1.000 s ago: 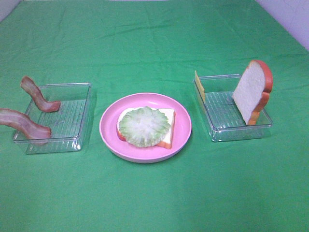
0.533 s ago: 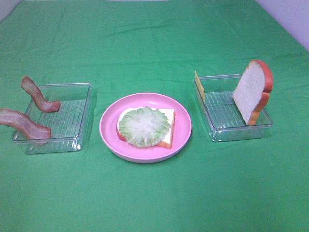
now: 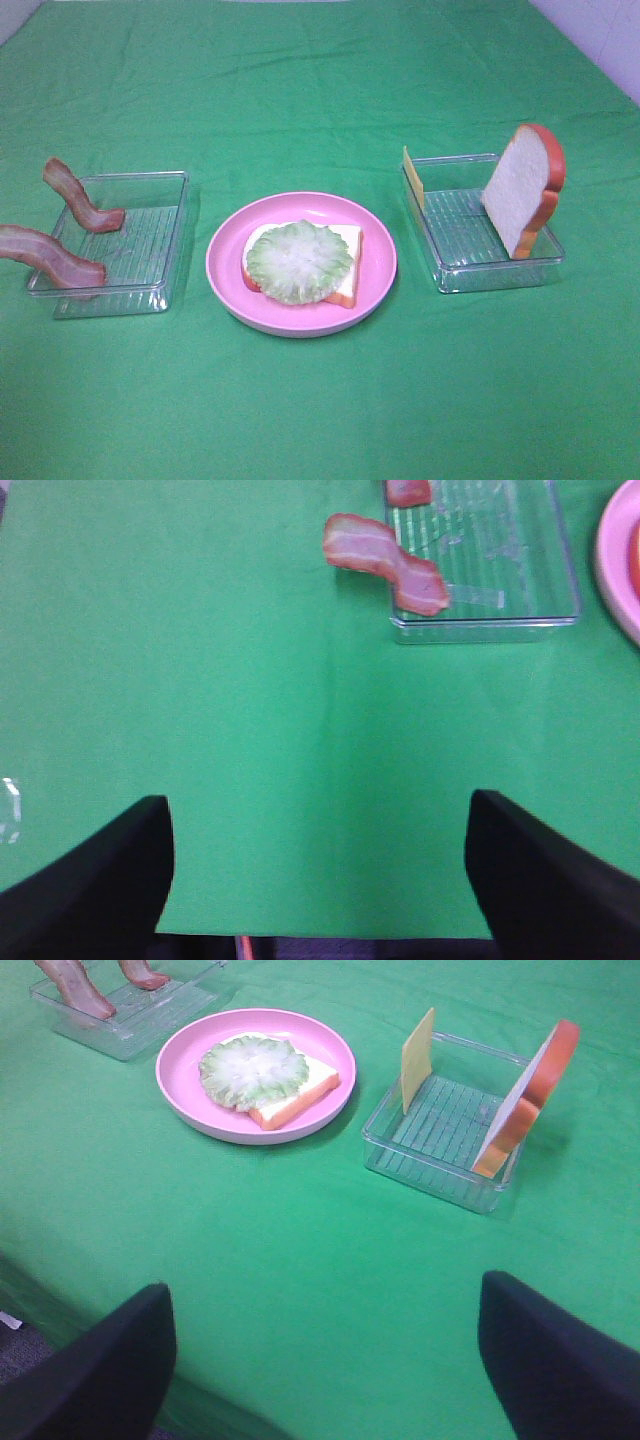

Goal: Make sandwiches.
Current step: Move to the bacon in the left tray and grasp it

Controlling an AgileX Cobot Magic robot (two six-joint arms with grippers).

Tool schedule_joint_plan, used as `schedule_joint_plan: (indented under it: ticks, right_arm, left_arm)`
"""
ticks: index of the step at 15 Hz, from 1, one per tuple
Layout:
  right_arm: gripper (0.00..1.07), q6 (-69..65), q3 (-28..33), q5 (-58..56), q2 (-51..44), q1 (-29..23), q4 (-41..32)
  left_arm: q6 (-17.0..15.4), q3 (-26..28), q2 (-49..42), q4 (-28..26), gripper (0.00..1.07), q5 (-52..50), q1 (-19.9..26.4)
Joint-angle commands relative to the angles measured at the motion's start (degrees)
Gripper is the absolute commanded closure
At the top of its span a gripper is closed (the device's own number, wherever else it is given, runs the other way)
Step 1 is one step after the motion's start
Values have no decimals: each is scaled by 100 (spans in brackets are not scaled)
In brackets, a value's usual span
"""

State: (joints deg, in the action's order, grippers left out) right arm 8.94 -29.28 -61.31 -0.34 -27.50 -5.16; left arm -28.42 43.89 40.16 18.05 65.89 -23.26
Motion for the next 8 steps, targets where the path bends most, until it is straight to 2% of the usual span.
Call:
schedule_joint_plan:
  ticks: [1, 3, 5, 8]
  right_arm:
    - [29, 29, 17, 46, -86, -11, 40]
    - [29, 29, 17, 46, -86, -11, 40]
    - [29, 29, 17, 46, -86, -11, 40]
    - [29, 29, 17, 46, -86, -11, 40]
  left_arm:
    - [-52, 453, 940, 441, 30, 172, 0]
    - [29, 917, 1868, 527, 30, 155, 0]
    - [218, 1295, 2710, 338, 30, 52, 172]
    - [963, 1673, 3707, -493, 30, -86, 922]
